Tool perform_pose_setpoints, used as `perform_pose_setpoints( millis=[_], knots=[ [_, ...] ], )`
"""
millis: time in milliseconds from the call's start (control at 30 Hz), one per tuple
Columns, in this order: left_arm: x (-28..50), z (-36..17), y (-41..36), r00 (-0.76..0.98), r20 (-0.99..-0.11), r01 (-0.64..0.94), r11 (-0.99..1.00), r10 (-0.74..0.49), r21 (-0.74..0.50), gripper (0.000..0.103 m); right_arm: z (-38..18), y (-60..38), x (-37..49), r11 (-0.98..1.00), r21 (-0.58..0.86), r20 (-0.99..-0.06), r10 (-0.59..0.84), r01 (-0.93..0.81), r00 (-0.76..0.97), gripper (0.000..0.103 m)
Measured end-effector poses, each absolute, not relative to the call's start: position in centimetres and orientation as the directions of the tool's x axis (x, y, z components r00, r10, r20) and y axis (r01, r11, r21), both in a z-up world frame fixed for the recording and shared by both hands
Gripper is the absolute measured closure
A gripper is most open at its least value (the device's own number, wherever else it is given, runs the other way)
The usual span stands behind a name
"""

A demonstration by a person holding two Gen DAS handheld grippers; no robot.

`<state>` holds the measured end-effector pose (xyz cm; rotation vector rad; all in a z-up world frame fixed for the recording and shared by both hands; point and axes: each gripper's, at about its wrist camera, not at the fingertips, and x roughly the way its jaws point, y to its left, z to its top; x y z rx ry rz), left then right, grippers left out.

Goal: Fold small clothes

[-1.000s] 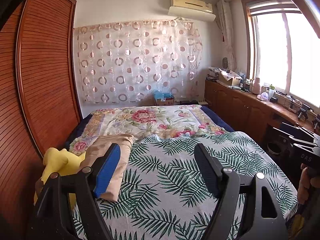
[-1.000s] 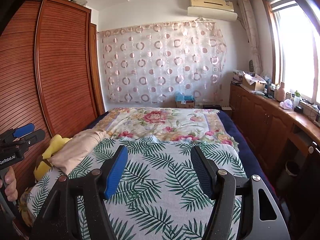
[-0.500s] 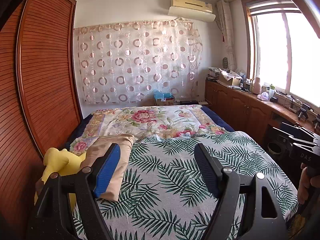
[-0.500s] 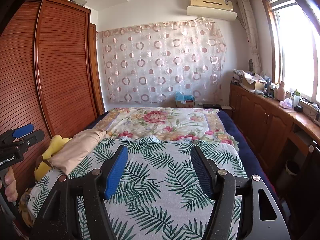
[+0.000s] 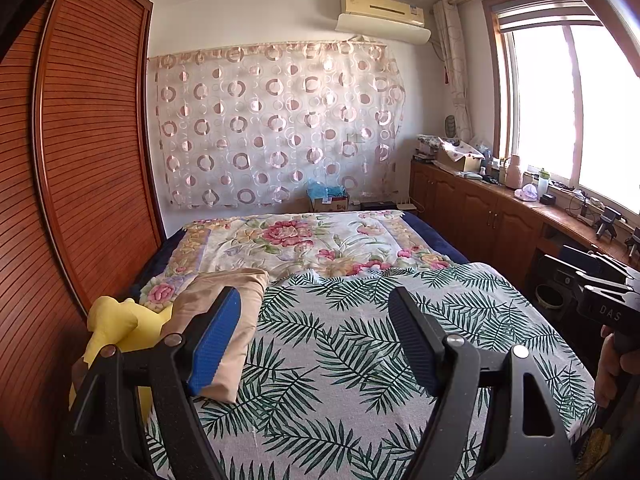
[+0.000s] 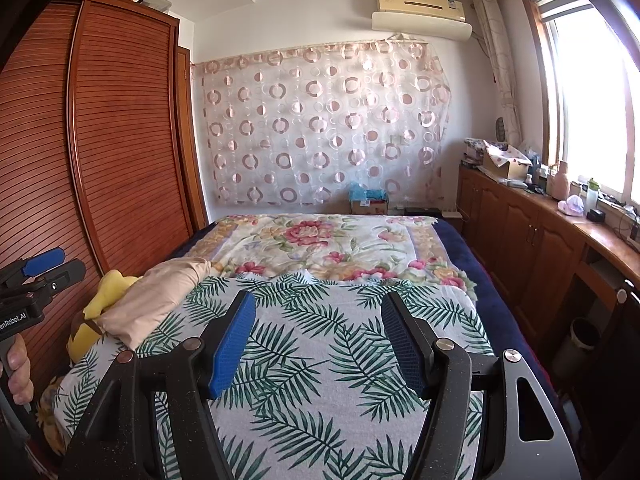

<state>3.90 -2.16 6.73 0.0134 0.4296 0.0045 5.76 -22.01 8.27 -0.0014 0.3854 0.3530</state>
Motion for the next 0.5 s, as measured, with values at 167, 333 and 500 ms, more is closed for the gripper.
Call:
perform_pose_setpoints(
  millis=[167, 333, 500],
  knots=[
    [3.88, 6.67, -2.19, 0.909, -0.416, -0.001, 1.000, 0.006, 0.014, 0.026, 8.27, -21.95, 5.70, 0.939, 0.065, -0.367, 0.338, -0.338, 0.867, 0.036],
    [3.88, 6.62, -2.22, 0.909, -0.416, -0.002, 1.000, 0.008, 0.015, 0.026, 8.27, -21.91, 5.73, 0.939, 0.066, -0.367, 0.336, -0.336, 0.867, 0.036],
    [3.87, 6.56, -2.23, 0.909, -0.416, -0.002, 1.000, 0.008, 0.015, 0.026, 8.31, -21.92, 5.77, 0.940, 0.065, -0.367, 0.336, -0.336, 0.868, 0.036]
  ],
)
